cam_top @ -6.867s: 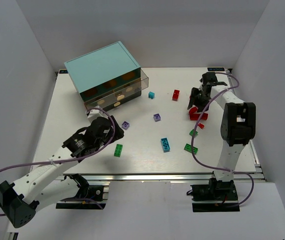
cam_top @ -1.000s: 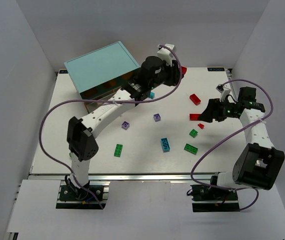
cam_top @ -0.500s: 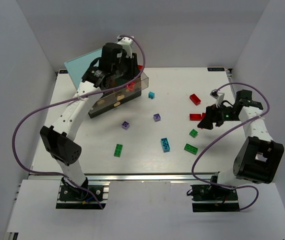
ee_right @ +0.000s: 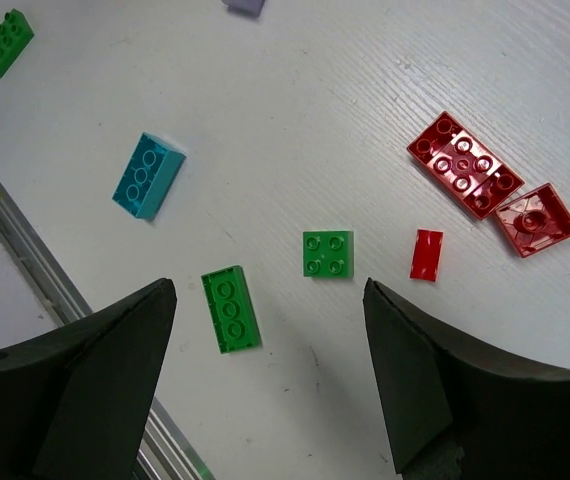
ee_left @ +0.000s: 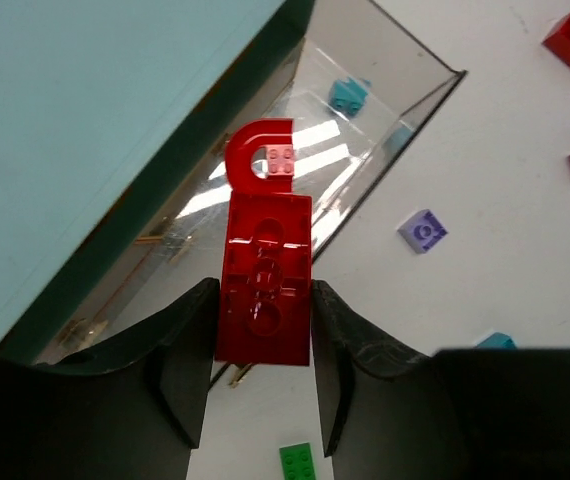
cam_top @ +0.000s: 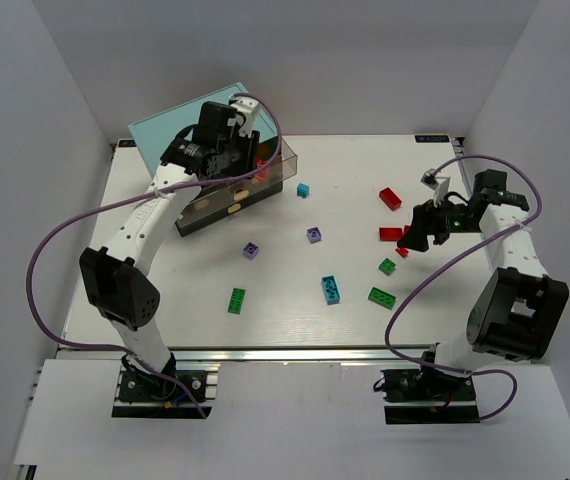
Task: Sort the legos into containers by color
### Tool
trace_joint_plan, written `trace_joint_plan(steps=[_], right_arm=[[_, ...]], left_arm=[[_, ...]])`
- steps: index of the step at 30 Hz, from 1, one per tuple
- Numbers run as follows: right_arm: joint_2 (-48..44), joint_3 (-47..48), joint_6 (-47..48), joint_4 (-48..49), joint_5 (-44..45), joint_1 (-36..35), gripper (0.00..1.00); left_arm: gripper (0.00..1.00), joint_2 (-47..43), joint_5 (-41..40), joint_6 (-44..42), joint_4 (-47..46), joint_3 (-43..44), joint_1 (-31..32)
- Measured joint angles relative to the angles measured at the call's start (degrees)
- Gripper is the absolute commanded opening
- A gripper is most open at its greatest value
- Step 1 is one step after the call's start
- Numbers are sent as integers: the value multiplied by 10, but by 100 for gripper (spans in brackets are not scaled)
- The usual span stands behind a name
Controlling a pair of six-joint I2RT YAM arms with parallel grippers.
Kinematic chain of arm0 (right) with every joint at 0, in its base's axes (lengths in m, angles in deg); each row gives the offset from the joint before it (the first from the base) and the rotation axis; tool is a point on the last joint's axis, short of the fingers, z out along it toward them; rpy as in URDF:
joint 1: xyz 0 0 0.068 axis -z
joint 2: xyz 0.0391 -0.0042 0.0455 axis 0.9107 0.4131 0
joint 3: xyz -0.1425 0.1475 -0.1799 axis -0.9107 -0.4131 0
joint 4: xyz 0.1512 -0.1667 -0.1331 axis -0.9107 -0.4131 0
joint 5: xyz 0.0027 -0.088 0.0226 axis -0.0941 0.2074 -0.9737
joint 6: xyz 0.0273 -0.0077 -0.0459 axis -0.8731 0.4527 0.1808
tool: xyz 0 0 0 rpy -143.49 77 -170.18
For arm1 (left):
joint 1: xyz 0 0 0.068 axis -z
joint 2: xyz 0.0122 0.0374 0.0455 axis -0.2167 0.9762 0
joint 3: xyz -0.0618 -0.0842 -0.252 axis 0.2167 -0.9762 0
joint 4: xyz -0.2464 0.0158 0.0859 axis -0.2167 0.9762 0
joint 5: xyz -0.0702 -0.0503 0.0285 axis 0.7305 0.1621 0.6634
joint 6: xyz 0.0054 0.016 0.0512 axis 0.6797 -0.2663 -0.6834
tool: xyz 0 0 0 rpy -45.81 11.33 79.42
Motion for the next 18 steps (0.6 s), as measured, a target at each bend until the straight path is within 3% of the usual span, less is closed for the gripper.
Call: trace_joint_plan(steps=[9,12,16,18], right_arm=[[17,27,36,-13,2,-7,88],[18,27,98,-24,-1,-10,88],[18,22,214,-30,5,-16,88],[18,19,257,-27,19,-19,88]], left_arm=[[79,1,-18,-9,-1,-1,-26],[80,1,-20,-9,-1,-1,-27],[95,-3,-19,1,-5,5,-28],[98,-16,-13,14,-13,3,-28]])
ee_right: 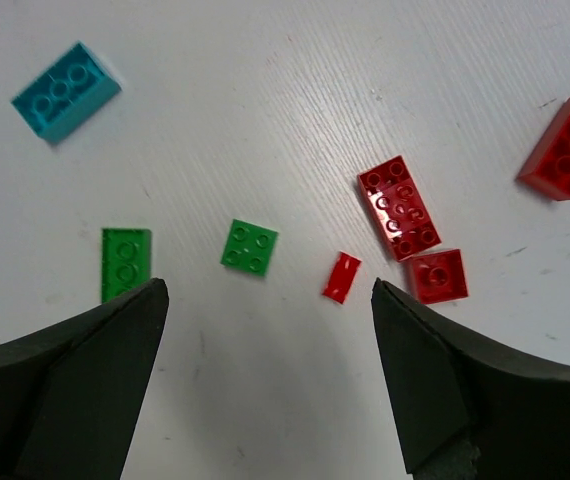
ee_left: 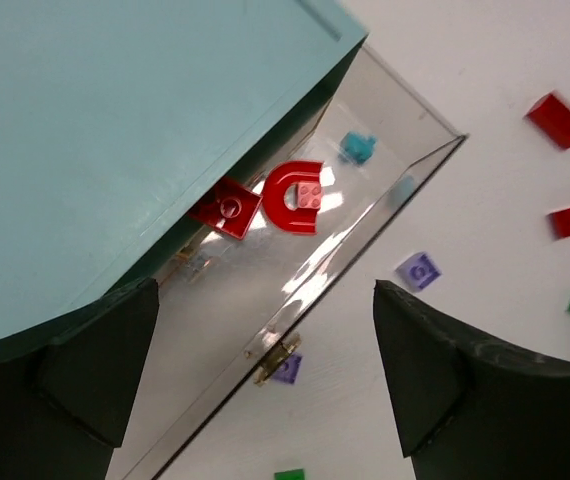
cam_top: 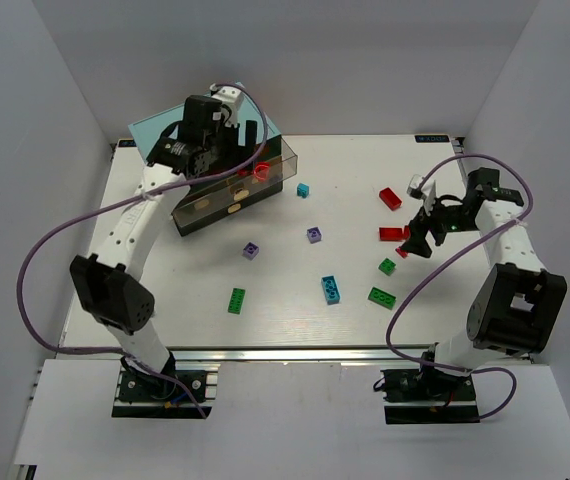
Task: Sort the legos into containers by color
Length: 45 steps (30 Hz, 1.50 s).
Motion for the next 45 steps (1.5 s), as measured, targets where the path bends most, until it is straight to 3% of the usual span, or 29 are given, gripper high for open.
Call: trace_joint_plan(steps=[4,9,15,28,32,45], right_arm=[[26,8,54,8,27,-7,84],[119,64,122,-1,48,-15,82],[203,120,169,-5,72,-41,83],[304,192,198,0,129,-89,83],[306,192,198,11,143,-98,79],[307,157,209,52,186,-130,43]], left_arm=[[98,-88,32,48,-66,-64,-1],[98,-254,91,139,-177,-211,0],[98,-357,109,209,-253,-353,9],[98,-393,102,256,-241,-434,10],[98,-396,102,261,-244,-446,10],[98,-398,102,265,-245,-472,10]])
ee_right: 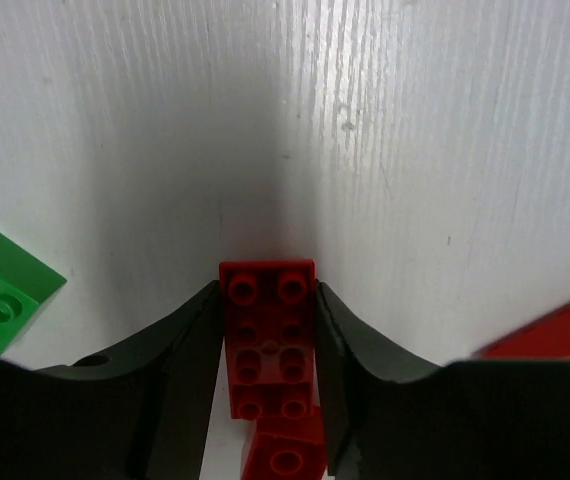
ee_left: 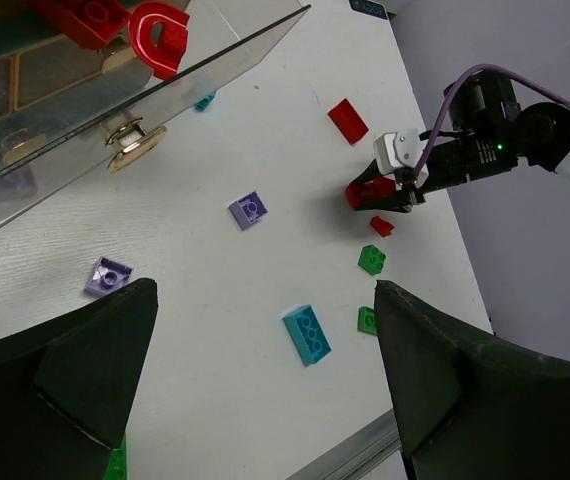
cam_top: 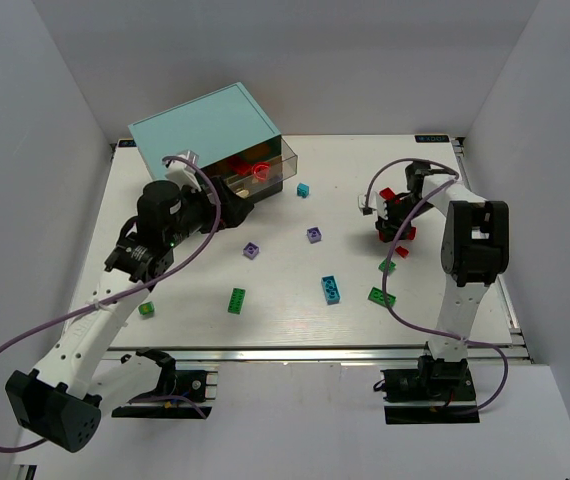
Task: Sort the legos into containers by color
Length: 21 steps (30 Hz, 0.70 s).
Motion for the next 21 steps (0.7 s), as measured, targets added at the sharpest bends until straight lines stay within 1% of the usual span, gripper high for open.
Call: trace_joint_plan(steps=[1,3,4,7,10,12,16,18,21], right_arm=[[0,-2,1,1,2,-3,38],[0,-2,1,3,3,-8,33],[0,-2,2,4,3,-9,27],[0,-1,2,3,2,-9,18],[0,11,2,-17,-7,-13,14],[0,33,-1,-33,-24,-18,13],[-14,109,-33,-49,-66,-58,11],[-20,174,-73,-49,-92,-92,9],[-22,293,-137,-25,-119,-146,8]], left_arm=[[98,-1,0,0,0,-3,0],[98,-3,0,1,0,-9,0],[98,-5,0,2,0,-11,0],[98,-13,-1,3,0,-18,0],[98,-25,-3,5,-1,-26,0],[98,-35,-5,7,0,-37,0],[98,-55,-9,12,3,-63,0],[98,-62,-10,14,7,-72,0],[98,-74,-12,17,13,-86,0]])
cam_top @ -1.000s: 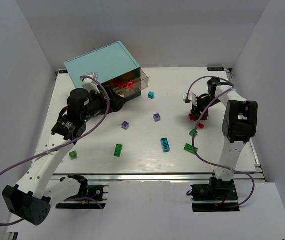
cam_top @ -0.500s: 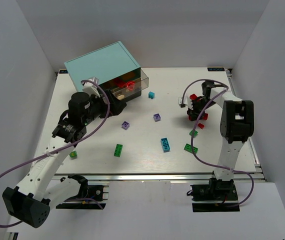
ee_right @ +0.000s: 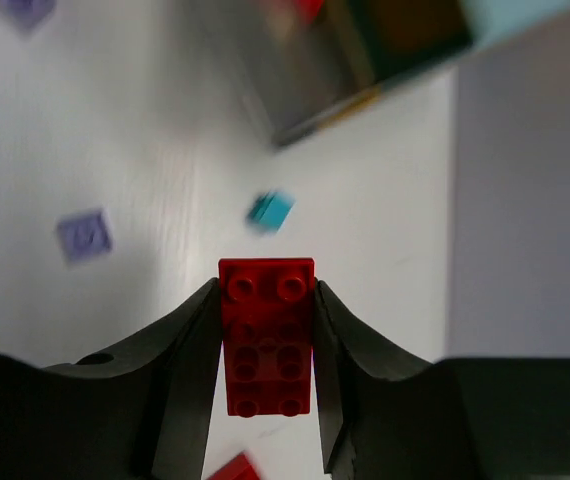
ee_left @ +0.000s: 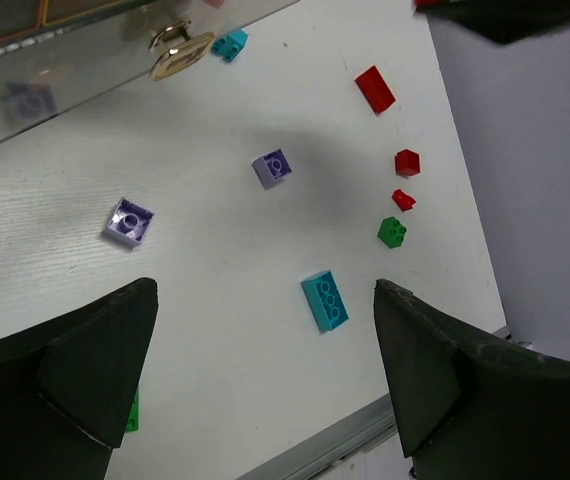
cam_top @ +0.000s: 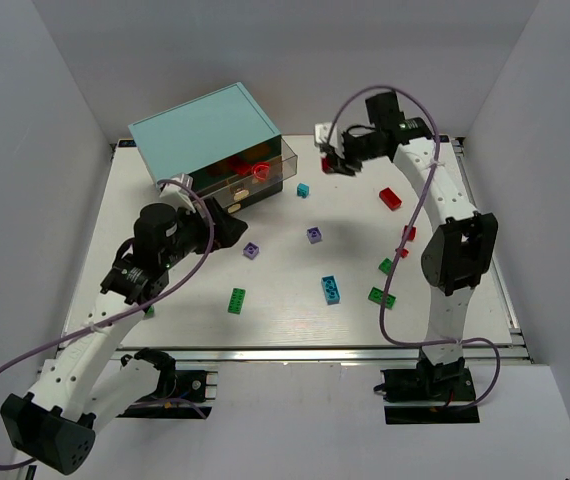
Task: Sort the legos into containers by color
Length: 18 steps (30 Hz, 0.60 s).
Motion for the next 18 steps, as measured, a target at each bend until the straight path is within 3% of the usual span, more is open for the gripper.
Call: trace_joint_plan(steps=[4,13,18], right_arm=[[-13,83,-96,69,-21,-65,9],[-25,79,-224,223,0,-149,16],[-8,67,-262,305,26,-176,27]], left_arm=[[98,-19,-7,3,15,-9,0],[98,-78,-20,17,22,-29,0],[98,-84,-20,25,25,-37,0]])
